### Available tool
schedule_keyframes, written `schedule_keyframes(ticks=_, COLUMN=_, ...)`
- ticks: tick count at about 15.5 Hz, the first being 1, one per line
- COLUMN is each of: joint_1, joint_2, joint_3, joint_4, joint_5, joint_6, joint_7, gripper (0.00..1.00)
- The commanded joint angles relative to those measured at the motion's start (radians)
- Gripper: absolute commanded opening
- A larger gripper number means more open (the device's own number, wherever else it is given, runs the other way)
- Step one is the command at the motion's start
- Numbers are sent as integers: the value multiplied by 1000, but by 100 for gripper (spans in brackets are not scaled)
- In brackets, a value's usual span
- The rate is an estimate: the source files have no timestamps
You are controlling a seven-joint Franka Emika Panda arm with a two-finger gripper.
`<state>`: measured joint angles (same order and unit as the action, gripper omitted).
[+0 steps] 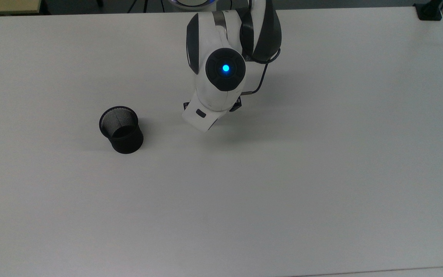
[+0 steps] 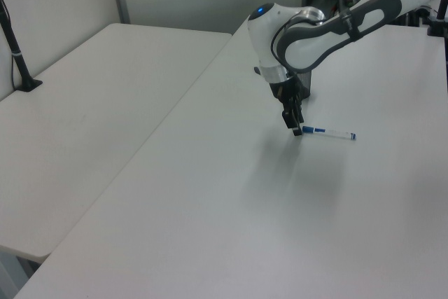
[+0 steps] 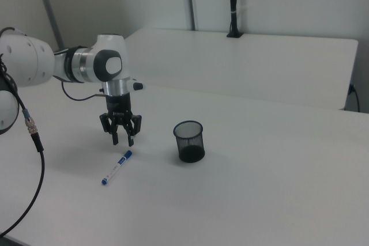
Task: Insert the marker
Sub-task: 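Close the gripper on the marker near its blue cap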
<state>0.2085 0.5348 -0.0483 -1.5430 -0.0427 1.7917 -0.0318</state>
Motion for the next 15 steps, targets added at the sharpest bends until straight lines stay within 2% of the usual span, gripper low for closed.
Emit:
schedule_keyframes(ticks=1, joint_1=11, joint_2=-38, joint_3=-7, joint_4=-23, joint_5=-32, joint_6=-49, joint_7=-28, gripper=59)
schedule_keyframes(ticks=4, joint_1=11, joint_2=-36, joint_3=-7, joint_4=-25, joint_5=-52, joint_6=-118, joint_7=-51, gripper=59)
schedule_keyframes(ticks=10, joint_1=8, joint_2=-12, joint_3=-7, joint_4=-52, joint_5=-62, joint_6=-100, joint_7=-51, gripper=59)
schedule_keyframes(ticks=15, joint_1=2, joint_2=1, joint_3=-7, joint_4=-52, joint_5=-62, joint_6=-48, joint_7=-43, gripper=35)
